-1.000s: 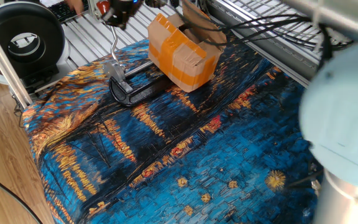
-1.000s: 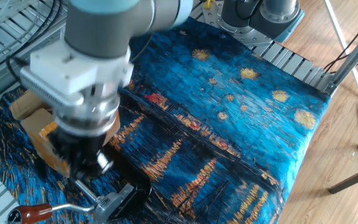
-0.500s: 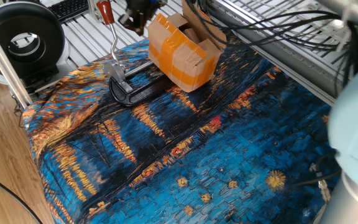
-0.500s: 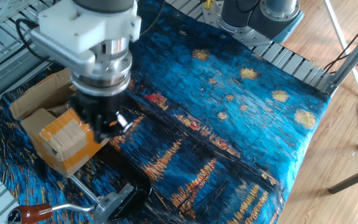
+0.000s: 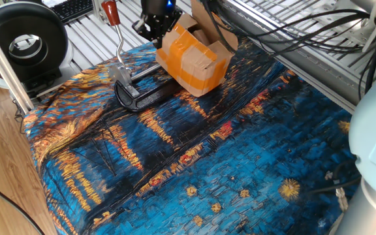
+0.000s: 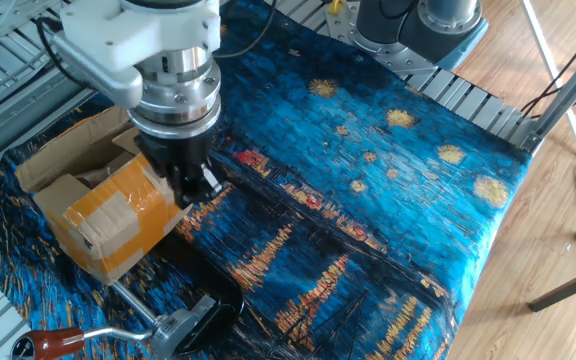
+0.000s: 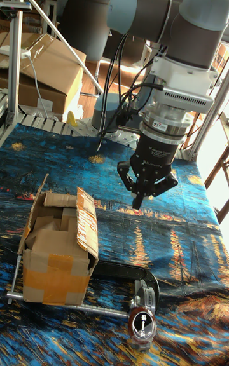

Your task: Pull up the lever

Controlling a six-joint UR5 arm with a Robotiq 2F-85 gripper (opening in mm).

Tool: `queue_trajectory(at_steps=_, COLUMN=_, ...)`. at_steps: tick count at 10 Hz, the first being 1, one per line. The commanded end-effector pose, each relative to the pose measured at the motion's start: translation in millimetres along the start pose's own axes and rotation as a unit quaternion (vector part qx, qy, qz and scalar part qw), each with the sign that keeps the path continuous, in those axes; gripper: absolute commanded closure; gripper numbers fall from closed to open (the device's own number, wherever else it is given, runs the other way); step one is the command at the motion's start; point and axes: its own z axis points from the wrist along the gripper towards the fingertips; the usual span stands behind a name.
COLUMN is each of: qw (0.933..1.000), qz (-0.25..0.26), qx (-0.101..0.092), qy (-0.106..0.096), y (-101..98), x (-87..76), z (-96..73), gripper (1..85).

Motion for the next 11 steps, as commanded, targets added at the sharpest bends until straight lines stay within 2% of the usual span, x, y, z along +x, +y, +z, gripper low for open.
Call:
queue_trajectory(at_steps=1, qw=0.9996, qz=0.018, qx=-0.016, qy=0.017, y=-12.2, x=0.3, z=-16.7, gripper=84.0)
queue_trajectory(at_steps=3, qw=0.9997, qz=0.014, qx=-0.015, qy=0.013, y=-39.7, x=-13.8, z=-37.8, gripper=84.0)
queue_trajectory(at_steps=5, qw=0.9999, qz=0.004, qx=-0.010, qy=0.009, y=-58.1, x=-25.4, z=-51.3, gripper=84.0)
queue_trajectory(at_steps=6, qw=0.9997, qz=0.004, qx=-0.021, qy=0.010, y=-55.1, x=-25.6, z=-53.4, gripper=84.0)
queue_trajectory(at_steps=11, qw=0.9997, qz=0.007, qx=-0.023, qy=0.008, y=-41.8, x=-36.6, z=-52.9, gripper=84.0)
